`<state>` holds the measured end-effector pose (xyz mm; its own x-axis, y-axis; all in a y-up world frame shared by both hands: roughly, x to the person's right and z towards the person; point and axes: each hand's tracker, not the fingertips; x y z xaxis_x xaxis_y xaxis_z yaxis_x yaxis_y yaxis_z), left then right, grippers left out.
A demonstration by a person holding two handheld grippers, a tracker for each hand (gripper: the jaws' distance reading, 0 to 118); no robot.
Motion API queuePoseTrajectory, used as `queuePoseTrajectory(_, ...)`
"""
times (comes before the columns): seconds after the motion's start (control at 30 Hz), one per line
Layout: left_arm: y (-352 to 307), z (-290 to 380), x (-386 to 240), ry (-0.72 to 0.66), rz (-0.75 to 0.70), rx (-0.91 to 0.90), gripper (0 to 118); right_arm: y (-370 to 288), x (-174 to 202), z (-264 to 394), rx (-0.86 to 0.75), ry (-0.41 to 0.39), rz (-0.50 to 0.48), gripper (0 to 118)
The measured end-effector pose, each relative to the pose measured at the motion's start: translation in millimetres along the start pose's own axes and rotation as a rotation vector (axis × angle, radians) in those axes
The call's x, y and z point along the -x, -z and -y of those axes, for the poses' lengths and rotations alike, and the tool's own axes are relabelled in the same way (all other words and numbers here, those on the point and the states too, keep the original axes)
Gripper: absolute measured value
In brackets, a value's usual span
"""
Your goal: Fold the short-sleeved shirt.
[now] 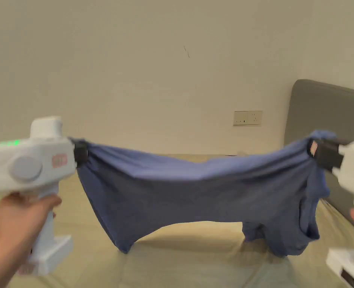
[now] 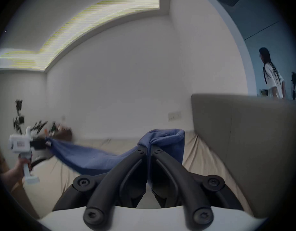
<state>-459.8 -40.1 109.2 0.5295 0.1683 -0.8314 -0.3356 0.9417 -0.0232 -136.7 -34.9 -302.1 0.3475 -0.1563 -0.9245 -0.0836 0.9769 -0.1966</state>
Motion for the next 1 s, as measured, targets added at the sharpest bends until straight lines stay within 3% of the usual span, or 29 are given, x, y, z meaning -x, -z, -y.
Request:
queuePoseTrajectory(0.07,-29.3,46.8,11.9,-0.052,0.049,0.091,3,-30.6,8.4,43.9,0.086,-0.020,-0.025,4)
queuePoseTrajectory(0.2,-82.0,145.2,24.0,0.068,0.007,0.199,3,-87.5,1.6,120.9,0.263,0.051,-0.016,4)
queuePoseTrajectory(0.37,-124.7,252.6,57.9,-0.008,-0.008,0.445,3,-128.9,-5.1,221.8,0.618,-0.033,-0.035,4)
queuePoseTrajectory(0.43,-132.6,285.5,65.6,0.018,-0.024,0.552,3,-134.6,-11.3,254.0,0.726,0.026,-0.034,4)
queuePoseTrajectory(0.6,-129.2,331.7,81.9,-0.002,-0.036,0.704,3,-136.1,-19.9,306.7,0.860,-0.131,-0.003,4)
queuePoseTrajectory(0.67,-125.3,340.5,82.9,0.040,-0.052,0.712,11,-129.3,-28.9,321.2,0.972,-0.048,-0.021,5)
queuePoseTrajectory(0.7,-127.4,343.1,79.2,0.059,-0.064,0.752,33,-130.8,-32.3,325.0,0.985,-0.062,-0.006,10)
queuePoseTrajectory(0.73,-124.9,346.6,79.5,0.055,-0.067,0.797,86,-131.6,-36.0,326.4,1.031,-0.071,-0.010,38)
queuePoseTrajectory(0.77,-126.3,348.9,79.7,0.049,-0.075,0.804,111,-133.9,-38.0,326.6,1.035,-0.084,-0.016,76)
queuePoseTrajectory(0.8,-134.0,345.3,80.2,0.039,-0.074,0.768,117,-138.9,-38.9,320.4,1.015,-0.077,-0.009,106)
queuePoseTrajectory(0.83,-145.6,331.9,78.3,0.036,-0.099,0.669,116,-150.1,-37.2,301.4,0.942,-0.038,0.018,118)
queuePoseTrajectory(0.9,-165.5,285.7,79.8,0.003,-0.115,0.511,116,-168.6,-36.0,246.3,0.727,0.073,-0.014,118)
queuePoseTrajectory(1.0,-221.4,182.8,66.2,-0.008,-0.122,0.176,116,-201.3,-9.7,137.4,0.347,0.058,0.000,118)
